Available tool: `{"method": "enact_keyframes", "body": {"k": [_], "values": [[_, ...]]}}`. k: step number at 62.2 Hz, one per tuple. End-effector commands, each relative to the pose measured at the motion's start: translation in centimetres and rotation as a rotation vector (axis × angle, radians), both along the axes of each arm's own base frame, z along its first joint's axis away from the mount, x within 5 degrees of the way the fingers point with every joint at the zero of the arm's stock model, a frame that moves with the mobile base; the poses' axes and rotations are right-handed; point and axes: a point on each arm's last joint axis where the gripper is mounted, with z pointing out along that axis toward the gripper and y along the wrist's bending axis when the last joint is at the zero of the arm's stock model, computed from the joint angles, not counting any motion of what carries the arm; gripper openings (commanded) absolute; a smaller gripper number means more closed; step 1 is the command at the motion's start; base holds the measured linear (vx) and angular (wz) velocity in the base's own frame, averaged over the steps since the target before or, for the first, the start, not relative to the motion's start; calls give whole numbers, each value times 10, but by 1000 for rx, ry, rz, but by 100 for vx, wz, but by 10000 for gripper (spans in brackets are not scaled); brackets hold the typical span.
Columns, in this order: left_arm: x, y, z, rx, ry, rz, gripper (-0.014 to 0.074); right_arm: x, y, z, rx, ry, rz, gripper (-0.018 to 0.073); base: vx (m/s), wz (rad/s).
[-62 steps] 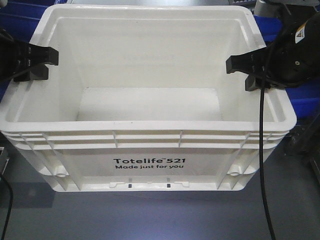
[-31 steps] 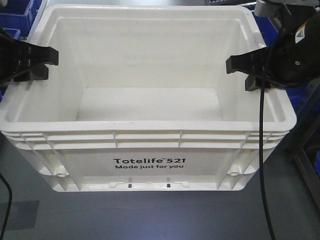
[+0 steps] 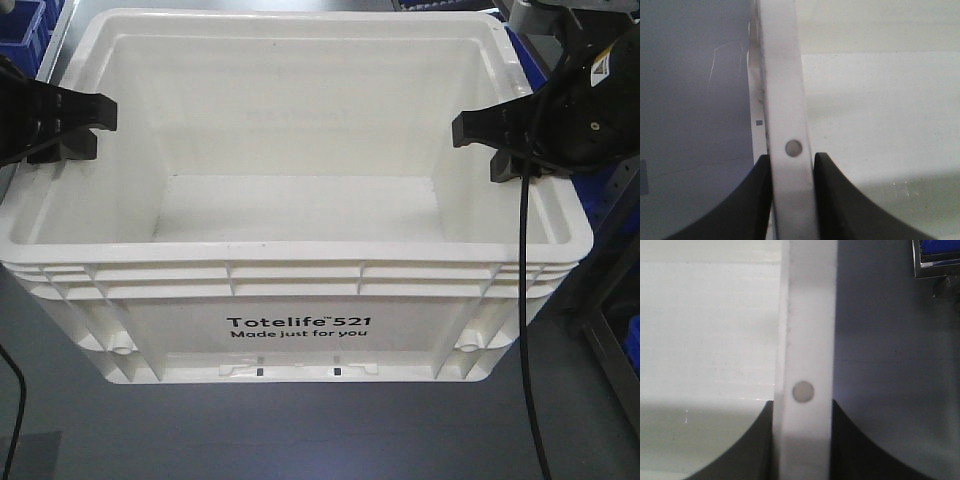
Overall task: Move bin from left to right shelf
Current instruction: 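Keep the crate gripped by both rims while the base turns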
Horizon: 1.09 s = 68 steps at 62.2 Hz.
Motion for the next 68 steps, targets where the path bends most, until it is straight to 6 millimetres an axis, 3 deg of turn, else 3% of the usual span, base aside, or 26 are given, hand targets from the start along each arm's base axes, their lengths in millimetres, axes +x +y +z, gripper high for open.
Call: {"method": "enact_keyframes", "body": {"k": [1,68], "values": [[-4,3,28,-5,-176,-10,152,-2,-7,31,18,-194,-1,29,16,2],[-4,3,28,-5,-176,-10,152,-2,-7,31,18,-194,-1,29,19,9]]}}
